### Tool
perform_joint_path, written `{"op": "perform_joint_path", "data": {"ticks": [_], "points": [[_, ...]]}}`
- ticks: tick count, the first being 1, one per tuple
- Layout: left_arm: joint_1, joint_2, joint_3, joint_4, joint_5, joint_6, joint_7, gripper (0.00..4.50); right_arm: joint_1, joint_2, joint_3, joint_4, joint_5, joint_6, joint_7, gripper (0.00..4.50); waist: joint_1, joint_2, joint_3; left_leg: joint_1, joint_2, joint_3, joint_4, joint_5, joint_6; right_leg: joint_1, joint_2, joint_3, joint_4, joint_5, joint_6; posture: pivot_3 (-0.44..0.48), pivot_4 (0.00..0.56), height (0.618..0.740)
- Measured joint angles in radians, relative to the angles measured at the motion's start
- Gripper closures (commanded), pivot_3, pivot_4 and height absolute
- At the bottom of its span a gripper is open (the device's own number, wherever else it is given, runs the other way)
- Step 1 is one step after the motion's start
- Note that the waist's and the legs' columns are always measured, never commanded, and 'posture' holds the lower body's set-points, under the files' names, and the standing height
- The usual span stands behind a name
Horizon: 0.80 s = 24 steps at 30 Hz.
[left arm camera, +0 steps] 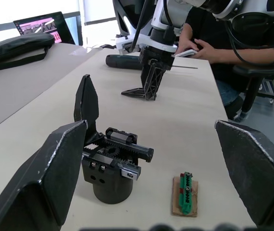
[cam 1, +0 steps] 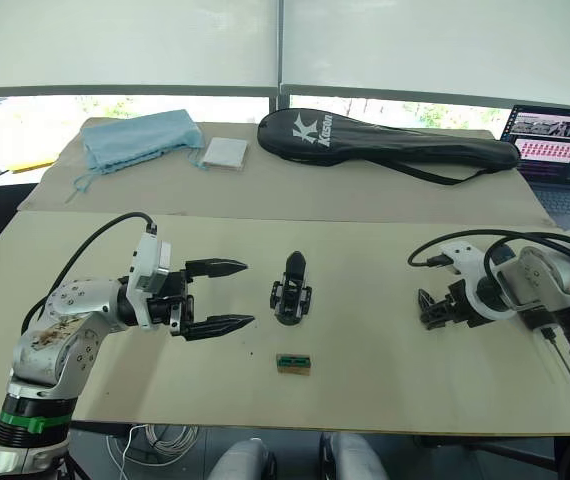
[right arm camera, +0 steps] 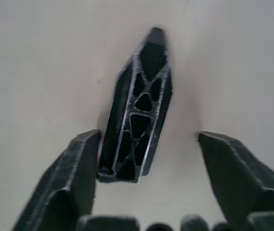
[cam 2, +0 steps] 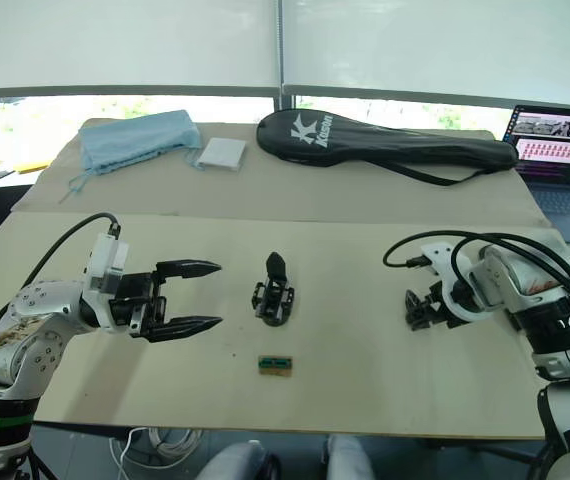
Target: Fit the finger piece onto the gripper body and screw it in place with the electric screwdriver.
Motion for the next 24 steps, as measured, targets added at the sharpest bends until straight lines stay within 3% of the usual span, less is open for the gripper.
{"op": "perform_joint_path", "data": {"ticks": [3,12,14,20,24], "points": [[0.0,0.001,0.0,0.0,0.0,-0.001,-0.002,0.0,0.02,-0.009,-0.004,-0.032,0.001,-0.002,0.006,3.31,0.0,0.0,0.0,0.0,0.0,0.0,0.0,0.0,0.0,0.0,0.0,0.0,0.0,0.0,0.0,0.0,0.15,0.74],[-0.001,-0.024,0.02,-0.002,-0.041,0.023,0.042,0.0,0.158,-0.024,-0.125,-0.142,-0.001,-0.097,0.066,3.4,0.001,0.0,0.0,0.0,0.0,0.0,0.0,0.0,0.0,0.0,0.0,0.0,0.0,0.0,0.0,0.0,0.15,0.74],[-0.018,-0.057,0.033,-0.005,-0.09,0.069,0.108,0.0,0.21,-0.024,-0.163,-0.188,-0.01,-0.209,0.092,3.4,0.001,0.001,0.0,0.0,0.0,0.0,0.001,0.0,0.0,-0.001,0.0,0.0,0.001,0.0,0.0,0.0,0.15,0.74],[-0.112,-0.219,0.096,-0.064,-0.302,0.235,0.461,0.0,0.327,-0.007,-0.368,-0.441,-0.113,-0.638,0.101,3.4,0.001,0.001,0.001,0.0,0.0,0.0,0.003,0.001,-0.001,-0.001,0.001,0.0,0.003,0.0,0.0,0.0,0.15,0.74],[-0.246,-0.361,0.089,-0.057,-0.353,0.276,0.686,0.0,0.335,0.148,-0.352,-0.582,-0.229,-0.902,0.025,3.4,0.001,0.0,0.001,0.002,-0.001,0.0,0.004,0.002,-0.004,0.0,0.001,0.001,0.006,0.0,0.0,0.0,0.15,0.74]]}}
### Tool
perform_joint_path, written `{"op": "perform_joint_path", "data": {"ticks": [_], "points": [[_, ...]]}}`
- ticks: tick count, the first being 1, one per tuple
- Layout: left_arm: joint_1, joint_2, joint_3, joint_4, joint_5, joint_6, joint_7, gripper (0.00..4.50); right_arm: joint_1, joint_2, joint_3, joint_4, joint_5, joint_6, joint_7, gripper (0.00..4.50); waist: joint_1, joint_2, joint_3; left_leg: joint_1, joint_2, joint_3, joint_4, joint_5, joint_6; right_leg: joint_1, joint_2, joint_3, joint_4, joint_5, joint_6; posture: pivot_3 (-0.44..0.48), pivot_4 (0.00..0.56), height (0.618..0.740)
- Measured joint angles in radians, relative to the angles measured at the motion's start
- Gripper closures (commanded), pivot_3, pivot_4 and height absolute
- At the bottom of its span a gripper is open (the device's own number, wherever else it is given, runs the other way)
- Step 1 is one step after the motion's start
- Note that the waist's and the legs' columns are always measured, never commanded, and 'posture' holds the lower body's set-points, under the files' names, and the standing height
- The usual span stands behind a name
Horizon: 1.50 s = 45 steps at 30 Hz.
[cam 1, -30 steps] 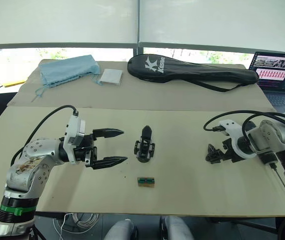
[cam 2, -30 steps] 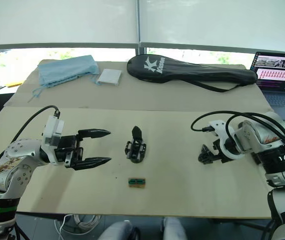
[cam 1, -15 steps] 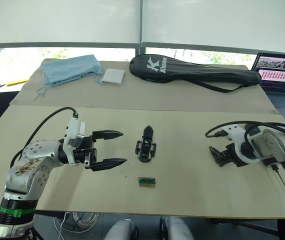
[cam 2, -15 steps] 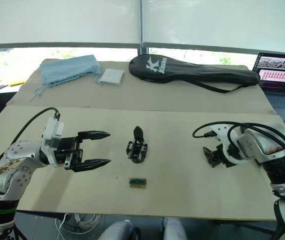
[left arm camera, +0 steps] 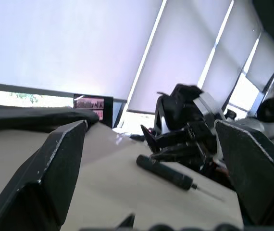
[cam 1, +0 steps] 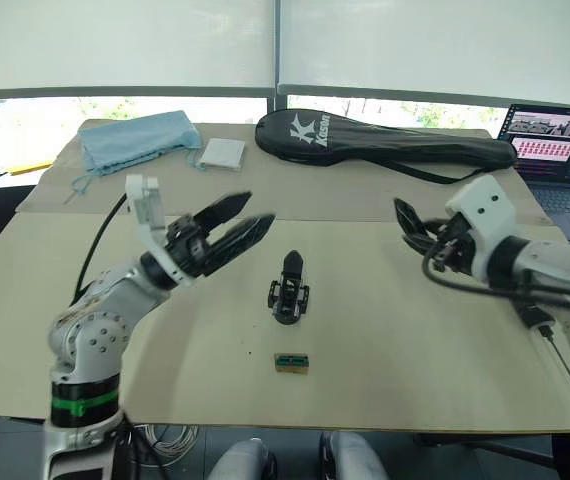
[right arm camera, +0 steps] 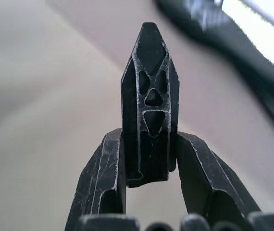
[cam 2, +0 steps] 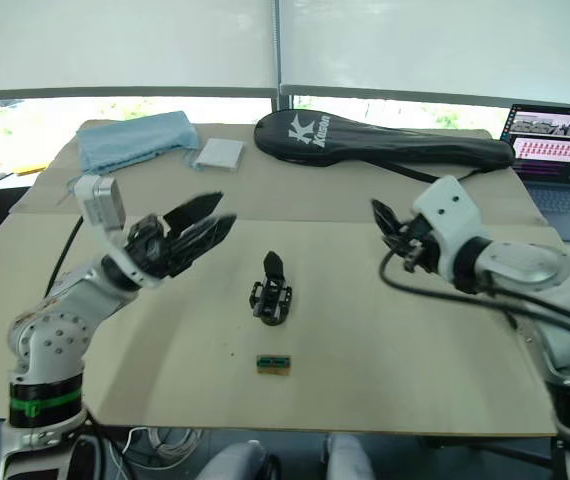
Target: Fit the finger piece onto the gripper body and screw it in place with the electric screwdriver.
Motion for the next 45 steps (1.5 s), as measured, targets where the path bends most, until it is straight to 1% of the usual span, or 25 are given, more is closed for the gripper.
{"op": "perform_joint_path", "data": {"ticks": [2,4,7,9,12,18,26,27,28,29,31,32,33,36,37,43,45], "points": [[-0.025,-0.017,-0.026,0.004,0.004,0.013,0.039,0.0,-0.018,0.04,0.047,-0.033,-0.047,-0.064,-0.02,3.4,-0.002,0.0,0.0,0.003,-0.001,0.001,-0.001,0.0,0.0,0.0,0.0,0.001,0.004,0.0,0.0,0.0,0.15,0.74],[-0.025,-0.027,-0.031,0.019,0.005,0.024,0.055,0.0,-0.042,0.052,0.092,-0.053,-0.111,-0.099,-0.037,3.4,-0.004,0.0,0.0,0.006,-0.003,0.001,-0.002,0.0,0.0,0.0,0.001,0.001,0.005,0.0,0.0,0.0,0.15,0.74],[-0.048,-0.116,-0.036,0.057,0.004,0.024,0.113,0.0,-0.087,0.102,0.157,-0.06,-0.193,-0.123,-0.068,3.4,-0.001,0.0,0.0,0.007,-0.003,0.001,-0.001,0.001,-0.001,0.001,0.002,0.001,0.006,0.0,0.0,0.0,0.15,0.74],[-0.072,-0.151,-0.056,0.07,0.005,0.024,0.136,0.0,-0.115,0.128,0.193,-0.064,-0.224,-0.126,-0.074,3.4,0.001,0.0,0.0,0.007,-0.003,0.001,-0.001,0.001,-0.002,0.001,0.002,0.002,0.006,0.0,0.0,0.0,0.15,0.74],[-0.099,-0.183,-0.074,0.081,0.016,0.016,0.141,0.0,-0.126,0.149,0.213,-0.067,-0.265,-0.125,-0.074,3.4,0.0,0.0,0.0,0.007,-0.003,0.001,-0.001,0.001,-0.002,0.001,0.002,0.002,0.006,0.0,0.0,0.0,0.15,0.74],[-0.103,-0.247,-0.106,0.1,0.052,-0.017,0.149,0.0,-0.135,0.188,0.245,-0.089,-0.307,-0.108,-0.071,3.4,-0.002,0.0,0.0,0.008,-0.003,0.001,-0.001,0.001,-0.002,0.0,0.003,0.002,0.006,0.0,-0.001,0.0,0.15,0.74],[-0.103,-0.279,-0.106,0.105,0.079,-0.047,0.147,0.0,-0.135,0.189,0.246,-0.095,-0.335,-0.084,-0.053,3.4,-0.001,0.0,0.0,0.007,-0.003,0.001,-0.001,0.001,-0.002,0.0,0.003,0.003,0.006,0.0,-0.001,0.0,0.15,0.74],[-0.103,-0.279,-0.106,0.106,0.082,-0.053,0.146,0.4,-0.135,0.19,0.245,-0.095,-0.34,-0.083,-0.053,3.4,-0.001,0.0,0.0,0.007,-0.003,0.001,-0.001,0.001,-0.002,0.0,0.003,0.003,0.006,0.0,-0.001,0.0,0.15,0.74],[-0.103,-0.279,-0.106,0.106,0.083,-0.058,0.145,0.52,-0.135,0.19,0.245,-0.095,-0.343,-0.083,-0.052,3.4,-0.002,0.0,0.0,0.007,-0.003,0.001,-0.002,0.001,-0.002,0.0,0.003,0.003,0.006,0.0,-0.001,0.0,0.15,0.74],[-0.103,-0.28,-0.105,0.106,0.083,-0.059,0.145,0.83,-0.135,0.19,0.245,-0.095,-0.343,-0.083,-0.052,3.4,-0.002,0.0,0.0,0.008,-0.003,0.001,-0.002,0.001,-0.002,0.0,0.003,0.003,0.006,0.0,-0.001,0.0,0.15,0.74],[-0.104,-0.281,-0.106,0.107,0.083,-0.06,0.144,1.74,-0.135,0.199,0.245,-0.095,-0.351,-0.083,-0.052,3.4,-0.001,0.0,0.0,0.007,-0.003,0.001,-0.002,0.001,-0.002,0.0,0.003,0.003,0.006,0.0,-0.001,0.0,0.15,0.74],[-0.104,-0.282,-0.106,0.107,0.084,-0.06,0.143,2.29,-0.135,0.204,0.245,-0.095,-0.354,-0.083,-0.052,3.4,-0.001,0.0,0.0,0.007,-0.003,0.001,-0.002,0.001,-0.002,0.0,0.003,0.003,0.006,0.0,-0.001,0.0,0.15,0.74],[-0.104,-0.283,-0.106,0.107,0.084,-0.06,0.143,2.73,-0.135,0.207,0.245,-0.095,-0.357,-0.082,-0.051,3.4,-0.001,0.0,0.0,0.007,-0.003,0.001,-0.002,0.001,-0.002,0.0,0.003,0.003,0.006,0.0,-0.001,0.0,0.15,0.74],[-0.104,-0.29,-0.107,0.11,0.084,-0.06,0.145,4.24,-0.135,0.21,0.245,-0.096,-0.361,-0.082,-0.05,3.4,-0.001,0.0,0.0,0.007,-0.003,0.001,-0.002,0.001,-0.002,0.0,0.003,0.003,0.006,0.0,-0.001,0.0,0.15,0.74],[-0.104,-0.293,-0.107,0.118,0.083,-0.058,0.148,4.48,-0.135,0.211,0.246,-0.097,-0.368,-0.082,-0.05,3.4,-0.001,0.0,0.0,0.008,-0.003,0.001,-0.002,0.001,-0.002,0.0,0.003,0.003,0.006,0.0,-0.001,0.0,0.15,0.74],[-0.104,-0.314,-0.106,0.124,0.083,-0.059,0.148,4.5,-0.135,0.213,0.246,-0.097,-0.38,-0.082,-0.043,3.4,-0.001,0.0,0.0,0.007,-0.003,0.001,-0.002,0.001,-0.002,0.0,0.003,0.003,0.006,0.0,-0.001,0.0,0.15,0.74],[-0.109,-0.329,-0.09,0.142,0.073,-0.058,0.155,4.5,-0.134,0.217,0.239,-0.101,-0.38,-0.066,-0.039,3.4,-0.001,-0.001,0.0,0.007,-0.003,0.0,-0.002,0.001,-0.002,0.0,0.003,0.003,0.006,0.0,-0.001,0.0,0.15,0.74]]}}
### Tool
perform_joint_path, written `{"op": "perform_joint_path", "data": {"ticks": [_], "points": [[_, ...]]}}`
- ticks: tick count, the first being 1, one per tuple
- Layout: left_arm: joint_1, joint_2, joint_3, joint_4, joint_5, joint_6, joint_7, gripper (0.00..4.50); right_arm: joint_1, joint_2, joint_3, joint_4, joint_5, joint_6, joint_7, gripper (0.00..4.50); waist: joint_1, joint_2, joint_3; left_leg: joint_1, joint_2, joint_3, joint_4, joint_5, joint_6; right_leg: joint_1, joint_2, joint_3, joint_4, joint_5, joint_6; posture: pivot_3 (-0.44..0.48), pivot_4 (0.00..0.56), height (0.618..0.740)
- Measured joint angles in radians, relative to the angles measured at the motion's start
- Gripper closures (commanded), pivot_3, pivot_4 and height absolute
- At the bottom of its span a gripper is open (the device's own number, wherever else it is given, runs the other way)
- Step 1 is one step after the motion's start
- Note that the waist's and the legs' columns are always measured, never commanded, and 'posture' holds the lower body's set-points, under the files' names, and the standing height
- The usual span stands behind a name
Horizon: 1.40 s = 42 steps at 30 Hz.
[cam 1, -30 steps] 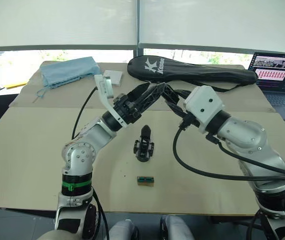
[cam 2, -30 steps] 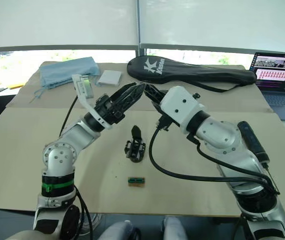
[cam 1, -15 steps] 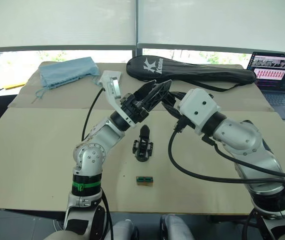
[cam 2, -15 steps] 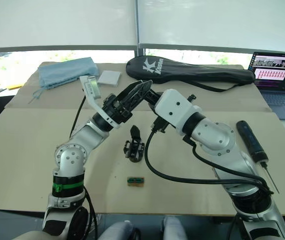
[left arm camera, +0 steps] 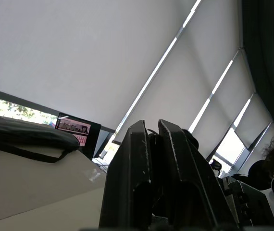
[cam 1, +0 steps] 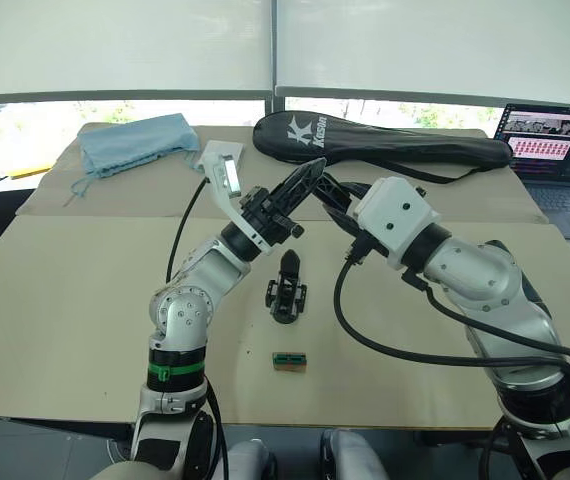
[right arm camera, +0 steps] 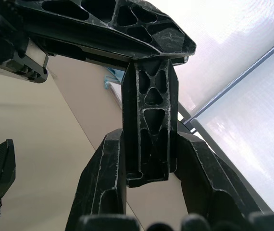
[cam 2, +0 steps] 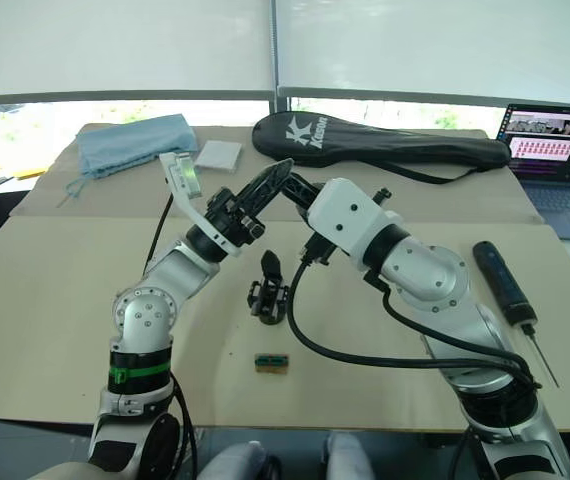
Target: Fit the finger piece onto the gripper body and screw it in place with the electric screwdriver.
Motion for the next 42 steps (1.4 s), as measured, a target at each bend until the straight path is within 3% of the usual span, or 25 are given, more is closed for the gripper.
{"op": "perform_joint_path", "data": {"ticks": [2,5,9,13,16,21,23,28,33,36,42], "points": [[-0.012,-0.012,0.013,0.021,-0.028,0.006,0.013,4.5,0.003,0.012,-0.013,-0.009,0.003,0.018,0.0,2.35,0.0,0.0,0.0,0.0,0.0,0.0,0.0,0.0,0.0,0.0,0.0,0.001,0.0,0.0,0.0,0.0,0.15,0.74],[-0.049,-0.006,0.059,0.062,-0.093,0.027,0.012,4.5,0.012,0.007,-0.079,-0.04,0.046,0.036,0.027,1.34,0.001,0.0,0.0,0.0,0.0,0.0,0.0,0.0,0.0,0.0,0.0,0.001,0.0,0.0,0.0,0.0,0.15,0.74],[-0.119,0.107,0.121,0.141,-0.184,0.106,-0.044,4.5,0.035,-0.06,-0.224,-0.051,0.17,0.049,0.138,0.01,-0.001,0.0,0.0,0.0,0.0,0.0,0.0,0.0,0.0,0.0,0.002,0.0,0.0,0.0,0.0,0.0,0.15,0.74],[-0.175,0.297,0.101,0.241,-0.225,0.273,-0.233,4.5,0.052,-0.16,-0.412,-0.046,0.469,0.211,0.325,0.01,-0.004,0.0,0.001,0.0,0.001,-0.001,-0.001,0.0,0.0,0.0,0.006,0.0,0.0,0.0,-0.001,0.0,0.15,0.74],[-0.232,0.422,0.036,0.311,-0.214,0.392,-0.42,4.5,0.012,-0.229,-0.498,-0.001,0.702,0.417,0.387,0.01,-0.005,0.0,0.001,0.0,0.001,-0.001,-0.001,0.0,0.001,0.0,0.003,0.002,0.0,-0.001,-0.002,0.0,0.15,0.74],[-0.296,0.491,-0.089,0.35,-0.162,0.485,-0.632,4.5,-0.065,-0.276,-0.511,0.053,0.956,0.65,0.394,0.01,-0.003,0.0,0.001,0.0,0.001,-0.001,-0.004,0.0,0.001,-0.001,-0.001,0.006,0.0,-0.001,-0.003,0.0,0.15,0.74],[-0.322,0.513,-0.158,0.352,-0.129,0.519,-0.732,4.5,-0.101,-0.285,-0.461,0.076,1.029,0.776,0.36,0.01,-0.003,-0.001,0.001,-0.001,0.001,-0.001,-0.004,0.0,0.001,-0.002,-0.002,0.005,0.0,-0.001,-0.003,0.0,0.15,0.74],[-0.358,0.507,-0.237,0.345,-0.056,0.514,-0.841,4.5,-0.175,-0.147,-0.397,0.138,1.164,0.953,0.219,0.01,-0.004,-0.001,0.001,-0.003,0.001,-0.001,-0.004,0.0,0.001,-0.003,-0.003,0.005,0.0,-0.001,-0.003,0.0,0.15,0.74],[-0.346,0.488,-0.268,0.303,-0.016,0.513,-0.874,4.5,-0.192,-0.032,-0.387,0.241,1.367,0.972,-0.036,0.01,0.0,-0.001,0.001,-0.004,0.001,-0.001,-0.004,0.0,0.001,-0.004,-0.004,0.004,0.0,-0.001,-0.003,0.0,0.15,0.74],[-0.331,0.487,-0.268,0.288,0.003,0.509,-0.879,4.5,-0.192,-0.056,-0.349,0.286,1.518,0.941,-0.191,0.01,0.0,-0.001,0.001,-0.004,0.0,-0.002,-0.004,0.0,0.002,-0.004,-0.004,0.003,0.0,-0.001,-0.003,0.0,0.15,0.74],[-0.317,0.475,-0.268,0.28,0.023,0.504,-0.882,4.5,-0.18,-0.216,-0.184,0.305,1.847,0.756,-0.449,0.01,-0.003,-0.001,0.001,-0.004,0.0,-0.002,-0.004,0.0,0.002,-0.003,-0.004,0.002,-0.001,-0.001,-0.003,0.0,0.15,0.74]]}}
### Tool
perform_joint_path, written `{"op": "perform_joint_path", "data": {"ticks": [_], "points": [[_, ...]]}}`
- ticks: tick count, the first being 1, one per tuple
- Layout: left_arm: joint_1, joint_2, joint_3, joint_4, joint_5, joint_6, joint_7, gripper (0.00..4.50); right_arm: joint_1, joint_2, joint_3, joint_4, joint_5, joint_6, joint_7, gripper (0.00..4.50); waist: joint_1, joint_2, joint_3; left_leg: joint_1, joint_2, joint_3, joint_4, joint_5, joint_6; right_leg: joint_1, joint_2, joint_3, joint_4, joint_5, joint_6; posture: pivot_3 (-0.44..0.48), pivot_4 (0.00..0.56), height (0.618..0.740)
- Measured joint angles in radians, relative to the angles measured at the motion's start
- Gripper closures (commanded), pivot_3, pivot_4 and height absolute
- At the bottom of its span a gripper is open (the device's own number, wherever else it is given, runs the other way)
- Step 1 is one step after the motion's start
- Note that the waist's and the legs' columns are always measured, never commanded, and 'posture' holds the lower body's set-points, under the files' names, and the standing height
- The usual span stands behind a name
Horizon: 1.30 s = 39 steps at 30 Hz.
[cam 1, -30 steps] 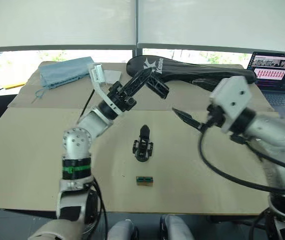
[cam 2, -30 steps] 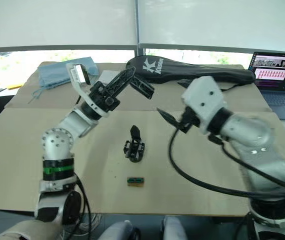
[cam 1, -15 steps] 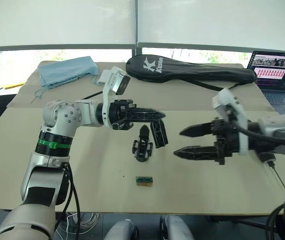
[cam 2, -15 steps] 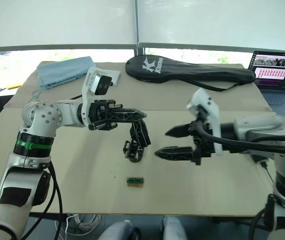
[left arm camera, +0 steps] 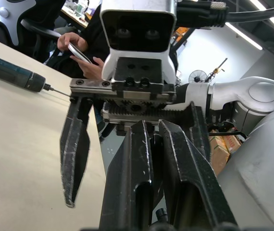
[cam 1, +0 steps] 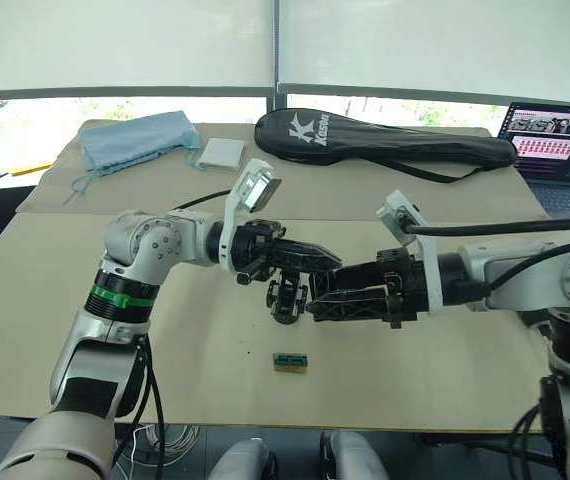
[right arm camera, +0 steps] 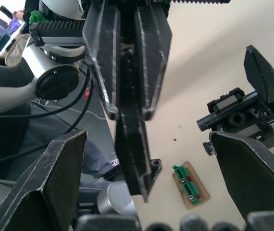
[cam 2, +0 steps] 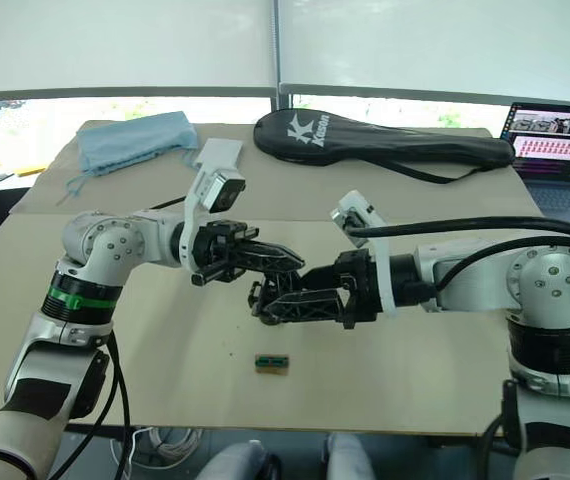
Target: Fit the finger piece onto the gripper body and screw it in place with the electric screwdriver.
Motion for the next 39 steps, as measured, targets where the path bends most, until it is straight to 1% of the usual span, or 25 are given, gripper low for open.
{"op": "perform_joint_path", "data": {"ticks": [4,5,7,12,14,16,17,25,27,28,29,30,32,34,35,37,39], "points": [[0.001,0.003,-0.001,-0.004,0.019,-0.001,-0.007,4.5,0.012,-0.05,0.074,-0.016,0.087,-0.093,-0.072,0.01,0.0,0.0,0.0,0.0,0.0,0.0,0.0,0.0,0.0,0.0,0.0,0.0,0.0,0.0,0.0,0.0,0.15,0.74],[0.001,0.003,-0.002,-0.004,0.026,-0.001,-0.007,4.5,0.012,-0.059,0.086,-0.019,0.096,-0.112,-0.075,0.26,0.0,0.0,0.0,-0.001,0.0,0.0,0.0,0.0,0.001,0.0,0.0,0.0,0.0,0.0,0.0,0.0,0.15,0.74],[0.002,0.003,-0.002,-0.004,0.029,-0.001,-0.008,4.5,0.012,-0.072,0.106,-0.024,0.098,-0.135,-0.077,0.84,0.001,0.0,0.0,-0.001,0.0,0.0,0.0,0.0,0.001,0.0,0.0,0.0,-0.001,0.0,0.0,0.0,0.15,0.74],[0.006,0.001,-0.002,-0.005,0.041,-0.002,-0.009,4.5,0.012,-0.102,0.14,-0.036,0.098,-0.167,-0.071,2.57,0.002,0.0,0.0,-0.003,0.001,0.0,0.001,0.0,0.003,0.0,0.0,-0.001,-0.002,0.0,0.0,0.0,0.15,0.74],[0.008,0.0,-0.002,-0.005,0.045,-0.002,-0.008,4.5,0.012,-0.107,0.146,-0.038,0.098,-0.172,-0.064,3.38,0.003,0.0,0.0,-0.004,0.001,-0.001,0.001,0.0,0.003,0.0,0.0,-0.001,-0.003,0.0,0.001,0.0,0.15,0.74],[0.01,0.0,-0.001,-0.006,0.048,-0.003,-0.012,4.5,0.012,-0.112,0.147,-0.047,0.102,-0.179,-0.051,3.97,0.003,0.0,0.0,-0.004,0.001,-0.001,0.001,0.0,0.003,0.0,0.0,-0.002,-0.005,0.001,0.001,0.0,0.15,0.74],[0.013,0.001,-0.002,-0.006,0.048,-0.002,-0.02,4.5,0.011,-0.114,0.148,-0.057,0.102,-0.181,-0.048,4.09,0.003,0.0,0.0,-0.004,0.001,-0.001,0.001,0.0,0.003,0.0,0.0,-0.002,-0.005,0.001,0.001,0.0,0.15,0.74],[0.026,0.015,-0.02,-0.028,0.074,-0.02,-0.052,4.5,0.012,-0.121,0.176,-0.075,0.101,-0.19,-0.041,4.09,0.003,0.0,0.0,-0.006,0.001,-0.003,0.001,0.0,0.003,0.0,0.0,-0.004,-0.007,0.001,0.001,0.0,0.15,0.74],[0.04,0.013,-0.019,-0.06,0.101,-0.07,-0.04,3.6,0.015,-0.128,0.176,-0.079,0.099,-0.192,-0.042,4.09,0.004,0.0,0.0,-0.006,0.001,-0.003,0.001,0.0,0.003,0.0,0.0,-0.004,-0.008,0.001,0.001,0.0,0.15,0.74],[0.042,0.008,-0.017,-0.075,0.115,-0.092,-0.02,3.28,0.019,-0.131,0.176,-0.076,0.097,-0.197,-0.043,4.09,0.005,0.0,0.0,-0.006,0.001,-0.004,0.001,0.0,0.003,0.0,0.0,-0.004,-0.008,0.002,0.001,0.0,0.15,0.74],[0.043,-0.001,-0.006,-0.087,0.122,-0.117,0.0,2.84,0.026,-0.132,0.174,-0.078,0.097,-0.208,-0.04,4.09,0.006,0.0,0.0,-0.006,0.001,-0.004,0.001,0.0,0.003,0.0,0.0,-0.005,-0.009,0.002,0.002,0.0,0.15,0.74],[0.042,-0.006,0.009,-0.091,0.117,-0.122,0.005,2.29,0.027,-0.132,0.173,-0.083,0.097,-0.214,-0.037,4.09,0.005,0.0,0.0,-0.007,0.001,-0.004,0.001,0.0,0.003,0.0,0.0,-0.005,-0.009,0.002,0.002,0.0,0.15,0.74],[0.042,-0.003,0.038,-0.089,0.107,-0.133,0.002,1.34,0.039,-0.134,0.16,-0.097,0.097,-0.227,-0.023,4.09,0.004,0.0,0.0,-0.007,0.001,-0.004,0.001,0.0,0.003,0.0,0.0,-0.005,-0.009,0.002,0.002,0.0,0.15,0.74],[0.047,0.024,0.081,-0.073,0.11,-0.192,-0.021,0.34,0.066,-0.142,0.136,-0.105,0.081,-0.233,-0.006,4.09,0.002,0.0,0.0,-0.006,0.001,-0.004,0.001,0.0,0.003,0.0,0.0,-0.005,-0.009,0.002,0.002,0.0,0.15,0.74],[0.05,0.032,0.105,-0.058,0.115,-0.233,-0.035,0.0,0.081,-0.147,0.124,-0.107,0.067,-0.234,0.004,4.09,0.002,0.0,0.0,-0.006,0.001,-0.004,0.001,0.0,0.003,0.0,0.0,-0.006,-0.009,0.002,0.002,0.0,0.15,0.74],[0.073,0.079,0.142,-0.012,0.166,-0.365,-0.087,0.0,0.128,-0.149,0.072,-0.135,-0.015,-0.24,0.075,4.09,0.002,0.0,0.0,-0.006,0.001,-0.004,0.001,0.0,0.003,0.0,0.001,-0.006,-0.009,0.003,0.001,0.0,0.15,0.74],[0.109,0.131,0.145,0.051,0.241,-0.501,-0.143,0.0,0.189,-0.143,0.019,-0.186,-0.142,-0.277,0.197,4.09,0.004,0.0,0.0,-0.006,0.001,-0.004,0.001,0.0,0.003,0.0,0.001,-0.006,-0.009,0.003,0.001,0.0,0.15,0.74]]}}
